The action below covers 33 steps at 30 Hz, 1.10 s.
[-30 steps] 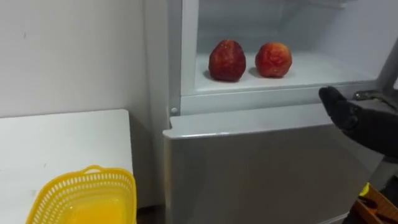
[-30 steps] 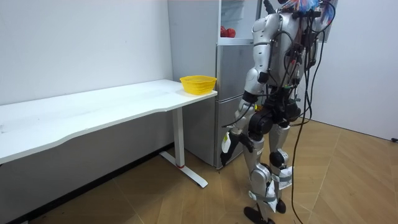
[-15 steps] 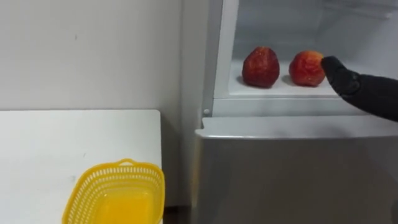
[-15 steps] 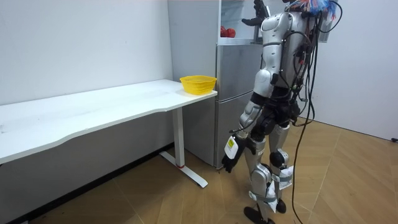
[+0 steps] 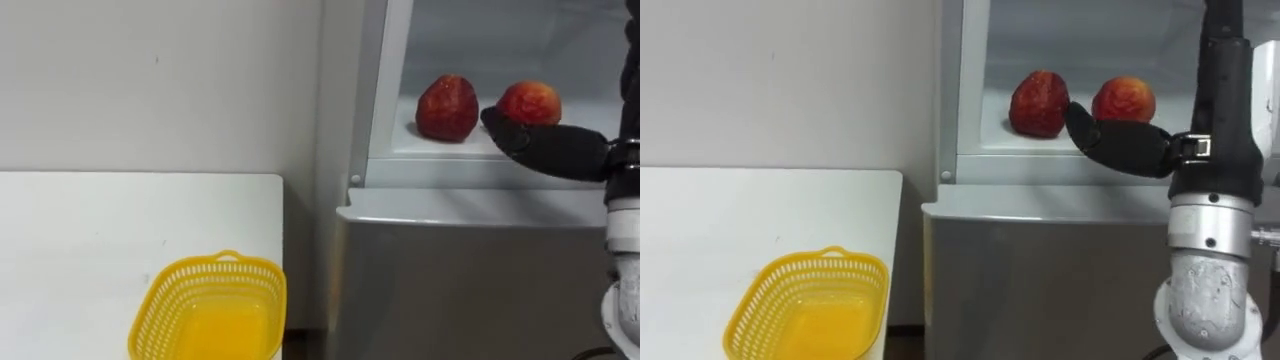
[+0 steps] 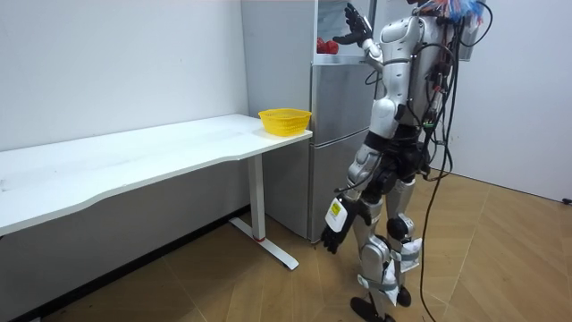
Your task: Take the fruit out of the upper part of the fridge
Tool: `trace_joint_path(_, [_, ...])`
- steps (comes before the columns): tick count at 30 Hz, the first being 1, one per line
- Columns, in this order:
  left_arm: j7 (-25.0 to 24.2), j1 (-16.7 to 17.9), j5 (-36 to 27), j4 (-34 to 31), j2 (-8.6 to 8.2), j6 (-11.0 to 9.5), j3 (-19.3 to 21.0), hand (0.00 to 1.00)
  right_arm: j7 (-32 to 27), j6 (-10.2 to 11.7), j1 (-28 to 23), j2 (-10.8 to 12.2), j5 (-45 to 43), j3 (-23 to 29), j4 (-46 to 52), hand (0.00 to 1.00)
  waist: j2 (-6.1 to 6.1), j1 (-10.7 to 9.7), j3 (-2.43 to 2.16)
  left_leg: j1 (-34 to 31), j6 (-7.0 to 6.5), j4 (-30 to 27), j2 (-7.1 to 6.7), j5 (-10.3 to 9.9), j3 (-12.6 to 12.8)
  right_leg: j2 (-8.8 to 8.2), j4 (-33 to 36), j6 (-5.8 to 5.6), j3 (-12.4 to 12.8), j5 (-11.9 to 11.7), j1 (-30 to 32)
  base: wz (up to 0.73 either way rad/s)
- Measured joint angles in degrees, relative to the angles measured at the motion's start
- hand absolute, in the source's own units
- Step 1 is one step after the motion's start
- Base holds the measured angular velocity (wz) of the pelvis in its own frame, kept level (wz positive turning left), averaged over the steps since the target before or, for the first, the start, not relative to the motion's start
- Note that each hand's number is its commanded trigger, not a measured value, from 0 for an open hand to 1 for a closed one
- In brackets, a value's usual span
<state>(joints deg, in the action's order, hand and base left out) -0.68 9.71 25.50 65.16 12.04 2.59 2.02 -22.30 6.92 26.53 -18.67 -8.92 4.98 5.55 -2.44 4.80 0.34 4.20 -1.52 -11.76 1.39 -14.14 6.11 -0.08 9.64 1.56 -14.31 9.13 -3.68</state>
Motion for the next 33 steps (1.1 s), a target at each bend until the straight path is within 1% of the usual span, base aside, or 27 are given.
trace_joint_path(2, [0.0,-0.2,0.0,0.0,0.02,0.0,0.0,0.0,0.2,-0.6,1.6,0.0,0.0,-0.6,-0.4,0.0,-0.19,0.2,-0.13,0.0,0.0,0.0,0.0,0.0,0.0,0.0,0.0,0.0,0.0,0.0,0.0,0.0])
trace_joint_path(6, [-0.6,-0.2,0.0,0.0,0.12,0.0,0.1,0.0,1.9,-0.7,3.2,-0.5,-0.3,-2.0,-0.9,0.0,-0.82,0.5,-0.5,0.4,0.0,0.1,0.0,0.0,-0.2,0.04,-0.1,0.0,-0.1,0.0,-0.4,0.0])
trace_joint_path(7, [-0.7,-0.2,0.0,0.0,0.13,0.0,0.1,0.0,2.1,-0.7,3.4,-0.8,-0.2,-2.0,-1.2,0.0,-0.92,0.6,-0.51,0.4,0.0,0.1,-0.01,0.0,-0.3,0.04,-0.1,0.0,-0.1,0.0,-0.4,0.0])
trace_joint_path(9, [-1.0,-0.2,0.0,0.2,0.16,-0.1,0.1,0.0,2.6,-0.7,4.5,-2.0,0.2,-2.2,-3.0,0.0,-1.2,0.7,-0.48,0.5,0.0,0.1,-0.04,0.0,-0.4,0.03,-0.1,0.0,-0.1,0.0,-0.6,0.0])
trace_joint_path(10, [-1.0,-0.2,0.0,0.2,0.19,-0.1,0.1,0.0,2.5,-0.7,4.8,-2.7,0.8,-2.1,-3.7,0.0,-1.36,1.3,-0.46,0.5,0.0,0.1,-0.04,0.0,-0.4,0.01,-0.1,0.0,0.0,0.0,-0.6,0.0])
trace_joint_path(12, [-1.1,-0.5,-0.1,0.3,0.2,-0.2,0.1,0.0,2.5,-0.7,4.8,-3.6,1.0,-2.4,-4.2,0.0,-1.56,1.8,-0.39,0.6,0.0,0.1,-0.03,0.0,-0.4,0.0,-0.1,0.0,0.0,0.0,-0.6,0.0])
trace_joint_path(14, [-1.1,-0.5,-0.1,0.3,0.2,-0.2,0.1,0.0,2.6,-0.7,4.9,-3.8,1.1,-2.6,-4.7,0.0,-1.77,2.0,-0.24,0.5,0.0,0.1,-0.02,0.0,-0.4,0.0,-0.1,0.0,0.0,0.0,-0.6,0.0])
trace_joint_path(19, [-1.7,-0.4,0.0,0.3,0.39,-0.4,0.7,0.0,2.5,-0.7,6.0,-3.9,1.6,-2.7,-4.9,0.0,-1.96,2.9,-0.11,0.4,0.01,0.0,-0.04,0.0,-0.4,-0.04,-0.1,0.0,0.0,0.0,-0.4,-0.01])
trace_joint_path(20, [-1.7,-0.4,-0.1,0.2,0.42,-0.4,1.3,0.0,2.3,-0.5,6.9,-4.5,1.8,-3.4,-5.7,0.0,-2.06,3.0,-0.06,0.4,0.02,0.0,-0.04,0.0,-0.3,-0.03,-0.1,0.0,0.0,0.0,-0.5,-0.04])
trace_joint_path(21, [-1.7,-0.4,-0.1,0.2,0.55,-0.4,1.3,0.0,2.4,-0.5,8.0,-5.7,2.0,-4.6,-7.1,0.0,-2.24,3.1,0.04,0.4,0.03,0.0,-0.04,0.1,-0.3,-0.04,-0.1,0.0,0.0,0.0,-0.5,0.0])
trace_joint_path(23, [-1.2,-0.4,0.0,0.0,0.74,-0.4,1.3,0.0,2.4,-0.6,9.1,-6.9,2.2,-5.9,-8.6,0.0,-2.69,3.2,0.21,0.4,0.05,0.0,-0.04,0.1,-0.3,-0.04,-0.1,0.01,0.1,0.0,-0.5,0.0])
trace_joint_path(25, [-1.1,-0.2,0.0,0.0,0.76,-0.4,1.3,0.0,2.5,-0.6,9.9,-7.0,2.3,-6.3,-9.8,0.0,-2.91,3.2,0.08,0.4,0.05,0.0,-0.04,0.1,-0.3,-0.04,-0.1,0.01,0.0,0.0,-0.5,0.0])
trace_joint_path(27, [-1.1,-0.2,0.1,0.0,0.77,-0.4,1.4,0.0,2.5,-0.6,10.4,-7.0,2.3,-6.3,-10.2,0.0,-2.91,3.3,0.07,0.3,0.05,0.0,-0.08,0.1,-0.4,-0.06,-0.1,0.01,0.0,0.0,-0.5,0.0])
trace_joint_path(33, [-1.0,-0.1,0.0,-0.1,1.87,-0.4,1.7,0.0,2.5,-0.7,10.8,-7.0,2.4,-6.7,-12.1,0.0,-2.91,3.5,0.05,0.2,0.05,0.0,-0.07,0.1,-0.8,-0.04,-0.1,0.0,0.0,0.0,-0.6,0.04])
